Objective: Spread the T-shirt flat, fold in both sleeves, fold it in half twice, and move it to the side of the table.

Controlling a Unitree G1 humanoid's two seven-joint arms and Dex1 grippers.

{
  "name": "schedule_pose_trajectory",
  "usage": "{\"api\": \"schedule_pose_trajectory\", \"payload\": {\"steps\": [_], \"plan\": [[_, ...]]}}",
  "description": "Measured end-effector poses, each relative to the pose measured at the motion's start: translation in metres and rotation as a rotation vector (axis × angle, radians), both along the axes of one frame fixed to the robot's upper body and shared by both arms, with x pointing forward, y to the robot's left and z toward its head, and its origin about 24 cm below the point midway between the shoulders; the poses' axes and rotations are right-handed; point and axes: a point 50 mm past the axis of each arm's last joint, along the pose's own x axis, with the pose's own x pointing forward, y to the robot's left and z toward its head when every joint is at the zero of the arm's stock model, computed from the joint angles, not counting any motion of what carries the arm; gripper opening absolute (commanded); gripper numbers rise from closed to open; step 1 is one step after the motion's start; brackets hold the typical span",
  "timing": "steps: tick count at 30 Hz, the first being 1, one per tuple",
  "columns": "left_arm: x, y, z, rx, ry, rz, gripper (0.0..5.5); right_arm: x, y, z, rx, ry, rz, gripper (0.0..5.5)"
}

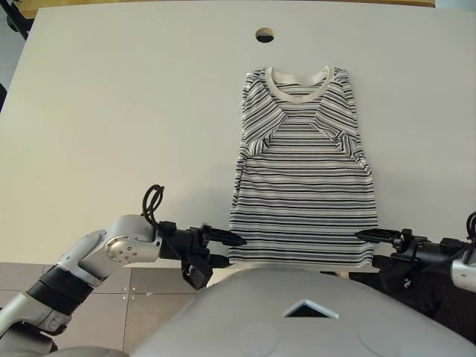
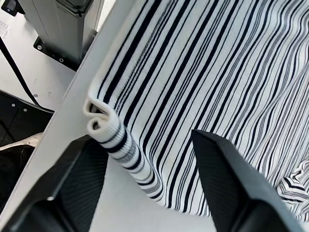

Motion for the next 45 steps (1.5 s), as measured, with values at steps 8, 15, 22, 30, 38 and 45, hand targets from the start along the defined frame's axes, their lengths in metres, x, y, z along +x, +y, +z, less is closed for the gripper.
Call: {"api": "schedule_pose_trajectory", "payload": {"steps": [8,15,22,30,38,45], "plan": [[0.006,-0.002,-0.007,-0.023,-0.016,0.009,1.08,-0.001,0.0,-0.003,-0.005,0.025,0.011,0.87],[0.006,-0.001,-0.008,-0.016,0.004,0.029,0.13,0.003,0.003,0.001,0.048,0.026,-0.002,0.1],[0.019,0.003,0.021,-0.197,0.06,0.182,0.13,0.012,0.006,0.017,0.252,-0.017,-0.131,0.1],[0.078,-0.01,0.028,-0.446,-0.036,0.465,0.13,0.061,-0.004,0.011,0.579,-0.233,-0.409,0.1],[0.154,-0.022,0.003,-0.396,-0.182,0.784,0.13,0.153,-0.006,0.005,0.723,-0.606,-0.701,0.1],[0.206,-0.031,0.007,-0.412,-0.285,0.909,0.13,0.204,0.004,-0.009,0.687,-0.742,-0.808,0.1]]}}
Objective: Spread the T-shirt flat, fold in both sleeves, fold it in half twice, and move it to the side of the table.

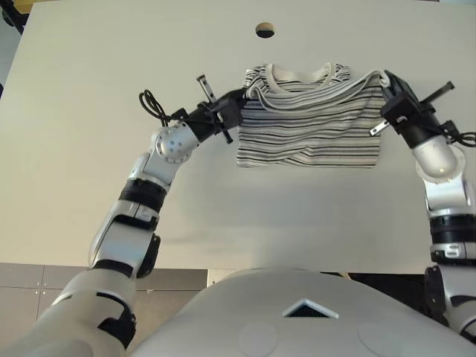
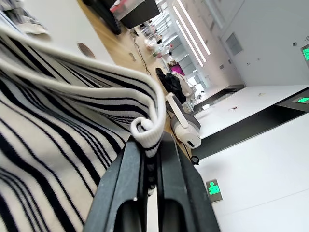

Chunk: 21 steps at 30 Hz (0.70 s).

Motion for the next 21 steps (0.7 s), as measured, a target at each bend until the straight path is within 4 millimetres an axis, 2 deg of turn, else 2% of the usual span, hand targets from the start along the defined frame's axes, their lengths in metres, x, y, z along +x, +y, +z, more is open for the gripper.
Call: {"api": "schedule_pose_trajectory", "payload": {"steps": [5,11,12,18,21], "plan": [[0.02,0.0,0.002,0.011,-0.01,0.071,0.13,0.016,0.011,-0.017,-0.026,0.017,-0.026,0.1],[0.026,-0.002,-0.012,0.084,0.022,0.125,0.13,0.025,0.013,-0.029,-0.05,0.041,-0.057,0.1],[0.028,-0.004,-0.012,0.089,0.022,0.133,0.1,0.026,0.013,-0.031,-0.055,0.043,-0.068,0.4],[0.03,-0.011,-0.026,0.155,0.073,0.193,1.19,0.047,0.007,-0.026,-0.075,0.043,-0.144,1.43],[0.037,-0.015,-0.02,0.14,0.06,0.226,1.62,0.052,0.007,-0.03,-0.081,0.071,-0.164,1.94]]}}
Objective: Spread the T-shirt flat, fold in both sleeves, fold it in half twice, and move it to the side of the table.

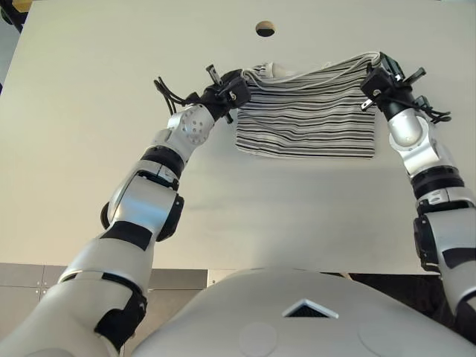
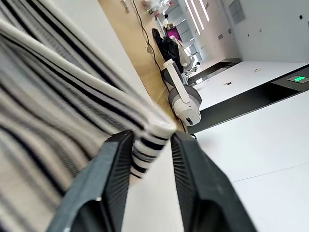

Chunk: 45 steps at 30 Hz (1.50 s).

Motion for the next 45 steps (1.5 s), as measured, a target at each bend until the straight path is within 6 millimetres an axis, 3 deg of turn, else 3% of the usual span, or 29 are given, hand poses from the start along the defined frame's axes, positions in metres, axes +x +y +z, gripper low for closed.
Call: {"api": "schedule_pose_trajectory", "payload": {"steps": [4,10,12,14,18,19,23,28,32,36,38,40,43,45], "plan": [[0.009,0.002,0.004,-0.027,0.005,0.132,2.04,0.012,0.002,0.002,0.022,0.038,-0.051,2.45],[0.015,0.041,0.008,-0.115,-0.001,0.387,2.92,0.011,0.002,0.003,0.097,0.014,-0.052,2.53],[0.012,0.056,0.007,-0.093,-0.033,0.42,3.31,-0.001,0.004,0.01,0.086,-0.062,0.074,2.53],[0.001,0.072,0.001,-0.087,-0.072,0.429,3.34,-0.029,0.006,0.004,0.021,-0.034,0.23,2.53],[-0.015,0.069,0.014,-0.248,-0.268,0.339,3.34,-0.087,-0.012,-0.013,-0.227,0.161,0.401,2.53],[-0.019,0.067,0.019,-0.292,-0.314,0.327,3.34,-0.091,-0.018,-0.011,-0.276,0.187,0.406,2.53],[-0.036,0.06,0.037,-0.402,-0.439,0.292,3.34,-0.087,-0.026,-0.013,-0.329,0.225,0.39,2.53],[-0.048,0.047,0.06,-0.486,-0.523,0.259,3.34,-0.089,-0.021,-0.011,-0.385,0.237,0.437,2.53],[-0.063,0.047,0.052,-0.477,-0.491,0.273,3.34,-0.129,0.0,-0.002,-0.4,0.286,0.641,2.53],[-0.066,0.055,0.054,-0.482,-0.496,0.313,3.34,-0.195,0.024,0.011,-0.321,0.387,0.849,2.53],[-0.068,0.06,0.054,-0.485,-0.496,0.334,3.34,-0.212,0.042,0.013,-0.303,0.427,0.96,2.53],[-0.068,0.066,0.056,-0.495,-0.503,0.361,3.34,-0.211,0.065,0.009,-0.294,0.412,1.062,2.53],[-0.068,0.067,0.056,-0.496,-0.507,0.366,3.34,-0.194,0.109,0.001,-0.266,0.323,1.18,2.53],[-0.068,0.067,0.056,-0.497,-0.509,0.366,3.34,-0.186,0.125,0.005,-0.248,0.281,1.21,2.53]]}}
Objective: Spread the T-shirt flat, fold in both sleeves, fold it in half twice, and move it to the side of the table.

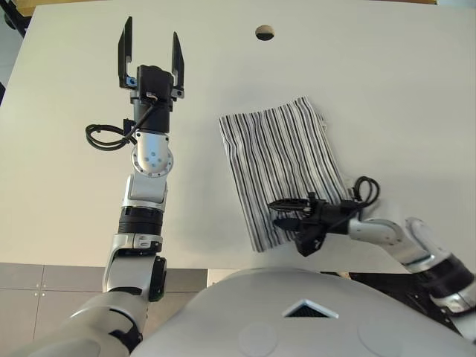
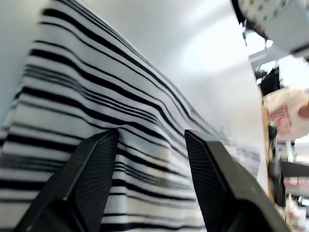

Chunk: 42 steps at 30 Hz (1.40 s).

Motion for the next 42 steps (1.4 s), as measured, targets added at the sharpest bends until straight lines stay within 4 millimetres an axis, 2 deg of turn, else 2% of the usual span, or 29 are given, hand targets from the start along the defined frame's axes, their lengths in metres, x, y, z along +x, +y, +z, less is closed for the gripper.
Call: {"api": "schedule_pose_trajectory", "payload": {"steps": [3,4,6,8,9,11,14,16,19,26,30,32,34,36,37,38,40,42], "plan": [[0.0,0.0,0.0,0.001,-0.001,-0.004,3.34,0.014,-0.009,0.016,0.043,-0.038,-0.052,2.53],[0.0,-0.001,0.0,0.001,0.0,-0.008,3.34,0.02,-0.018,0.032,0.082,-0.067,-0.083,2.53],[0.0,-0.004,-0.001,0.004,0.003,-0.026,3.34,0.026,-0.029,0.05,0.14,-0.084,-0.112,2.53],[-0.001,-0.009,-0.002,0.005,0.009,-0.049,3.34,0.036,-0.03,0.058,0.173,-0.089,-0.115,2.53],[-0.001,-0.012,-0.002,0.001,0.007,-0.06,3.34,0.051,-0.029,0.058,0.178,-0.096,-0.141,2.53],[-0.001,-0.016,-0.001,-0.003,-0.002,-0.076,3.34,0.076,-0.024,0.051,0.176,-0.104,-0.195,2.53],[-0.001,-0.019,-0.002,-0.011,-0.003,-0.088,3.34,0.116,-0.019,0.019,0.093,-0.098,-0.324,2.53],[-0.001,-0.022,-0.004,-0.015,0.0,-0.096,3.34,0.13,-0.025,-0.009,0.005,-0.077,-0.408,2.53],[-0.002,-0.027,-0.005,0.002,0.002,-0.117,3.34,0.145,-0.031,-0.02,0.012,-0.112,-0.49,2.53],[-0.002,-0.016,-0.003,0.056,0.003,-0.11,3.34,0.137,-0.056,-0.024,0.04,-0.147,-0.551,2.53],[-0.003,-0.015,-0.001,0.093,-0.002,-0.134,3.34,0.133,-0.058,-0.021,0.083,-0.162,-0.575,2.53],[-0.004,-0.013,-0.001,0.153,-0.003,-0.162,3.34,0.132,-0.058,-0.01,0.173,-0.21,-0.594,2.53],[-0.008,-0.007,-0.002,0.235,0.017,-0.207,3.37,0.126,-0.06,0.022,0.394,-0.285,-0.604,2.68],[-0.019,0.002,-0.001,0.335,0.035,-0.262,3.54,0.107,-0.078,0.051,0.514,-0.329,-0.591,2.95],[-0.025,0.006,0.0,0.383,0.05,-0.29,3.61,0.097,-0.087,0.054,0.489,-0.32,-0.586,3.09],[-0.032,0.011,-0.001,0.448,0.078,-0.324,3.8,0.082,-0.101,0.05,0.41,-0.29,-0.583,3.28],[-0.048,0.018,-0.007,0.584,0.154,-0.413,3.8,0.049,-0.13,0.036,0.199,-0.201,-0.591,3.28],[-0.07,0.015,-0.02,0.733,0.247,-0.577,3.8,0.016,-0.158,0.026,-0.054,-0.109,-0.611,3.28]]}}
